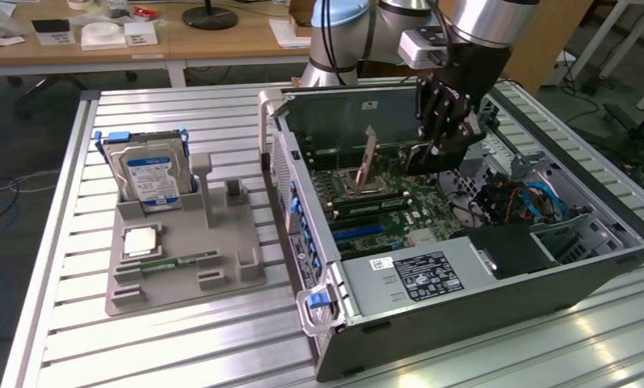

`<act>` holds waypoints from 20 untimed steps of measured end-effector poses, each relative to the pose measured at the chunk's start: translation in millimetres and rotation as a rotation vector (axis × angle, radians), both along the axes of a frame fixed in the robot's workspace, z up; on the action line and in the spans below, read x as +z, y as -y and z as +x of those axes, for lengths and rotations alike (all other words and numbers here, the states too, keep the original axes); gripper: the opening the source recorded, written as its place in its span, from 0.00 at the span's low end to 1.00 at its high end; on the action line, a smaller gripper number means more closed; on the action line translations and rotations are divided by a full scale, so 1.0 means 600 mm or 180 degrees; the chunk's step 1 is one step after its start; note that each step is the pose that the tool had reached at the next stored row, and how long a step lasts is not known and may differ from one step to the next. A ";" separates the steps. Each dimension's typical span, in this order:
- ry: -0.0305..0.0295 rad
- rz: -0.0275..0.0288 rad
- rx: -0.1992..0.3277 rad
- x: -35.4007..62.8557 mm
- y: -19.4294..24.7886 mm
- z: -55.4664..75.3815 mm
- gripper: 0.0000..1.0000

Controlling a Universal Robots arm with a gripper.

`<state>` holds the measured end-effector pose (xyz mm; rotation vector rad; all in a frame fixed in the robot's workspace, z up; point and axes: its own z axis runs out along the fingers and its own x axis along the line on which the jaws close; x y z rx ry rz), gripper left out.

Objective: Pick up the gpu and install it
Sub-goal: 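Insert the gpu into the slot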

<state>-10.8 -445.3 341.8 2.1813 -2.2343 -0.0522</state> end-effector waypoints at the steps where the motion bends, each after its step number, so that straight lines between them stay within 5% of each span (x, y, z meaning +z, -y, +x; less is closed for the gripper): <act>1: -0.0001 -0.0001 0.0000 -0.006 0.0035 -0.008 0.27; 20: 0.0000 0.0001 -0.0002 -0.009 0.0052 -0.009 0.27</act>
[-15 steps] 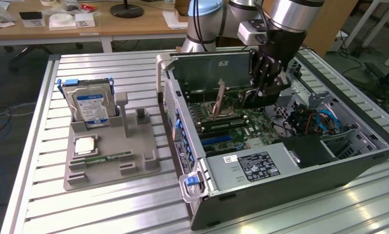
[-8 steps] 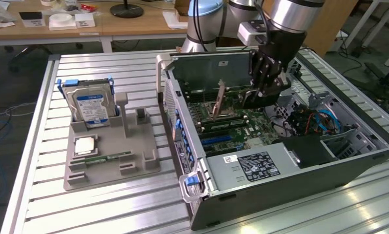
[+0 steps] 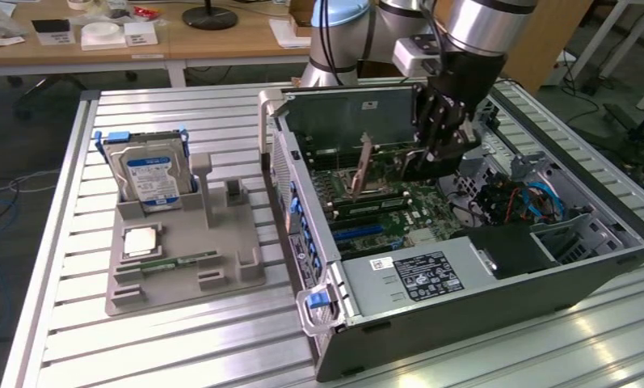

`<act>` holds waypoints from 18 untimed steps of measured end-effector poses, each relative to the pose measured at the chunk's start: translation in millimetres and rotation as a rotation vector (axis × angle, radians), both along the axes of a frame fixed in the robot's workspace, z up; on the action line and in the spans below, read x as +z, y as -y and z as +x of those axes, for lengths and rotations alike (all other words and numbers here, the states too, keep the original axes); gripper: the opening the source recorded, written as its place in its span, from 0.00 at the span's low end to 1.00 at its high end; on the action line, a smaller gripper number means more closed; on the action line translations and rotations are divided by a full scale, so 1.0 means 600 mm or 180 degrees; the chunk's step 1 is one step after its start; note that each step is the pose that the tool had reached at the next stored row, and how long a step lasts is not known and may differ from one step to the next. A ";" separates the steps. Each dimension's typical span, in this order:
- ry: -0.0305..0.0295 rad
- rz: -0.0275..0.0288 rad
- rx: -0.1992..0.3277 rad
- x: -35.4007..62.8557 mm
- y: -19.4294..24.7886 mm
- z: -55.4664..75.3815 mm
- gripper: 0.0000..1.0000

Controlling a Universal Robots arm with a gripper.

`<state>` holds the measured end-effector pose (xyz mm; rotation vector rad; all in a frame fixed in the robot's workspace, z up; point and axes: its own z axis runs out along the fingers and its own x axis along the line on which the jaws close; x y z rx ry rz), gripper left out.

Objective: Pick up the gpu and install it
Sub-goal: 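Insert the gpu into the slot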

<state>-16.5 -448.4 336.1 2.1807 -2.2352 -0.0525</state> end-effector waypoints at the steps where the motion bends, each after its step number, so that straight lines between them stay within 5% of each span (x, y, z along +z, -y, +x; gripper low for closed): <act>1: 0.0000 -0.0001 0.0000 0.000 0.0000 -0.001 0.27; 11: 0.0000 -0.0001 -0.0007 -0.002 -0.0007 -0.008 0.27; 18: 0.0001 0.0022 -0.0007 -0.003 -0.0008 -0.011 0.27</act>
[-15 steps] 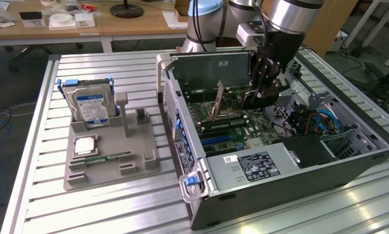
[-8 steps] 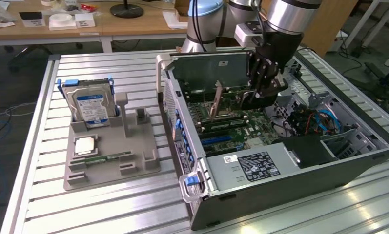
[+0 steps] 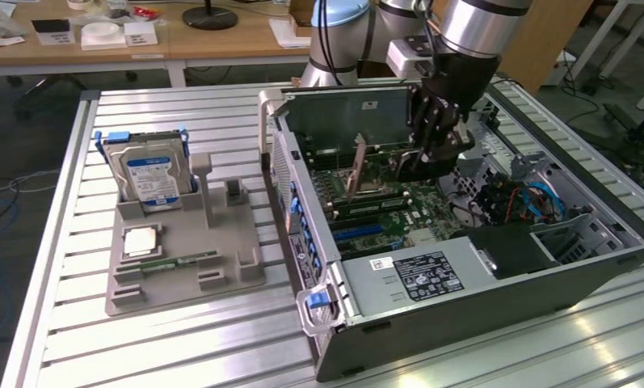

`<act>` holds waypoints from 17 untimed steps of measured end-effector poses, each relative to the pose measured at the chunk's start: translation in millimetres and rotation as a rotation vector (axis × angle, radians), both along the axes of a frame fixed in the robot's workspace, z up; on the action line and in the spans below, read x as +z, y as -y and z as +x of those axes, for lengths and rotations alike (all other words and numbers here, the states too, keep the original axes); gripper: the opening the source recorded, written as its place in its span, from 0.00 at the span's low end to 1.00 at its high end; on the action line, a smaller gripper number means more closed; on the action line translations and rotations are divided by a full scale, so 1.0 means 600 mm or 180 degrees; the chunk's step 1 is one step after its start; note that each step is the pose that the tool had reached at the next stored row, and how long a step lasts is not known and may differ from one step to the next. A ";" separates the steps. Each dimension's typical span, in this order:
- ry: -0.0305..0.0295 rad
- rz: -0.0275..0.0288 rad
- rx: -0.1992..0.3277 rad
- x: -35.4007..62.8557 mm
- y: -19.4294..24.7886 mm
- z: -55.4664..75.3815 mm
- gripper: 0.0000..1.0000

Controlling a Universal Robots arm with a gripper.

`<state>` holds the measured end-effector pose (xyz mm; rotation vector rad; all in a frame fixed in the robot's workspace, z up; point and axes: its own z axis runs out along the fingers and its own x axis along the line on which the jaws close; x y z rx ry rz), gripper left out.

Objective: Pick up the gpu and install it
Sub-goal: 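Insert the gpu into the slot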

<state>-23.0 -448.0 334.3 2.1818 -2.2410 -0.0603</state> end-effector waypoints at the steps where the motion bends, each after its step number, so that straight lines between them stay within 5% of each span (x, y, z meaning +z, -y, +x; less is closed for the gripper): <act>1: 0.0000 0.0001 0.0000 0.000 -0.0001 0.000 0.27; 6: 0.0000 0.0034 0.0000 -0.001 -0.0001 -0.001 0.27; 17: 0.0000 0.0034 -0.0001 -0.008 -0.0001 -0.002 0.27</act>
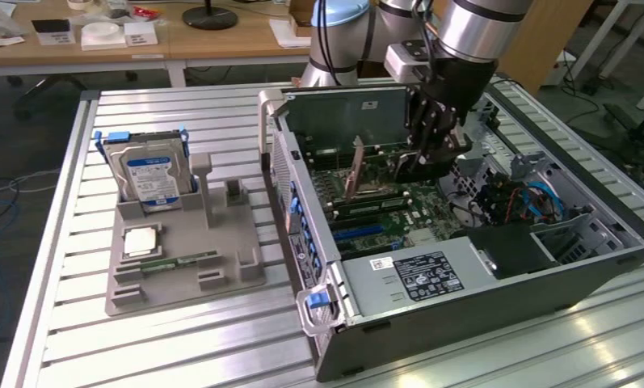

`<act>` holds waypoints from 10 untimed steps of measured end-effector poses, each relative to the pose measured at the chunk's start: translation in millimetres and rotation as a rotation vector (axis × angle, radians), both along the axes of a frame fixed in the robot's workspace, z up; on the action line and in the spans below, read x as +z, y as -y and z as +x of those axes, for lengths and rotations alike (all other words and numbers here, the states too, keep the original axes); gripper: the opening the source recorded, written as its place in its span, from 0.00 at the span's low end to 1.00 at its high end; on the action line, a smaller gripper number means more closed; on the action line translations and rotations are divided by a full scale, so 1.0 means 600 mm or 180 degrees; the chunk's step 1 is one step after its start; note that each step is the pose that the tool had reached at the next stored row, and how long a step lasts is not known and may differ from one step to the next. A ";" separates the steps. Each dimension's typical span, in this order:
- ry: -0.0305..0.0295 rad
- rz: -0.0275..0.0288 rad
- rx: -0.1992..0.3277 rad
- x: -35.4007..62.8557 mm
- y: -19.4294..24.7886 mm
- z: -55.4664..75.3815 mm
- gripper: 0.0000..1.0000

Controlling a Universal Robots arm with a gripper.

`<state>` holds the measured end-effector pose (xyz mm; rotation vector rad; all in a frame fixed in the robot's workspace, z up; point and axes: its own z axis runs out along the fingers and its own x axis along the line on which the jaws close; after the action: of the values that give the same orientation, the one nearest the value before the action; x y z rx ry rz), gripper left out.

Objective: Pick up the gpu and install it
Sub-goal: 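Insert the gpu into the slot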

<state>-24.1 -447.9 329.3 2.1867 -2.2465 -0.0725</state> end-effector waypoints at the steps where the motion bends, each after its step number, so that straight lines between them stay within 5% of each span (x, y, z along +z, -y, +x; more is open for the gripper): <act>1: 0.0000 0.0000 0.0000 -0.001 0.0000 -0.001 0.27; 10: 0.0000 0.0001 0.0001 -0.004 0.0000 -0.005 0.27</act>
<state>-27.3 -447.9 326.7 2.1871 -2.2464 -0.0727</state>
